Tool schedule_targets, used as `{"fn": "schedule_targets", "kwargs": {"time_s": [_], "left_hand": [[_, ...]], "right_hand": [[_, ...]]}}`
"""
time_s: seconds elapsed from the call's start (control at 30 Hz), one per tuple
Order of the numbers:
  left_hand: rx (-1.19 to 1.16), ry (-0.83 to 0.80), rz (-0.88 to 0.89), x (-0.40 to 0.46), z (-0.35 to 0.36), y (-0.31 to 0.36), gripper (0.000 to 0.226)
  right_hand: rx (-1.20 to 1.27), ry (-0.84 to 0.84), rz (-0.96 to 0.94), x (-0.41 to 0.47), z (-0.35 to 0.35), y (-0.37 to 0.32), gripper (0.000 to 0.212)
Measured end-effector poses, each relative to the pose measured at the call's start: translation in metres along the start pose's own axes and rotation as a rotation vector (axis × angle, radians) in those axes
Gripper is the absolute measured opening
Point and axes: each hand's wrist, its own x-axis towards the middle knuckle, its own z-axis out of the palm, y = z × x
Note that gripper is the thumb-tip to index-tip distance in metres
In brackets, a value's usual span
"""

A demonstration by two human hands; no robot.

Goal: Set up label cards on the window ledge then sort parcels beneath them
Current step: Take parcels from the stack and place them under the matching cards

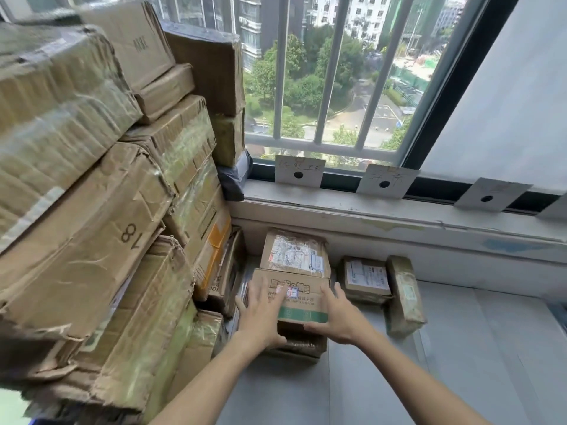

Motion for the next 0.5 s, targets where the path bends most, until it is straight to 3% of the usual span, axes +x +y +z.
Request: {"fn": "schedule_targets", "kwargs": {"time_s": [0.5], "left_hand": [[0.115,0.101,0.096,-0.137,-0.004,0.019,0.099]], "right_hand": [[-0.003,0.085,-0.111,-0.128,-0.002,-0.002,0.111]]}}
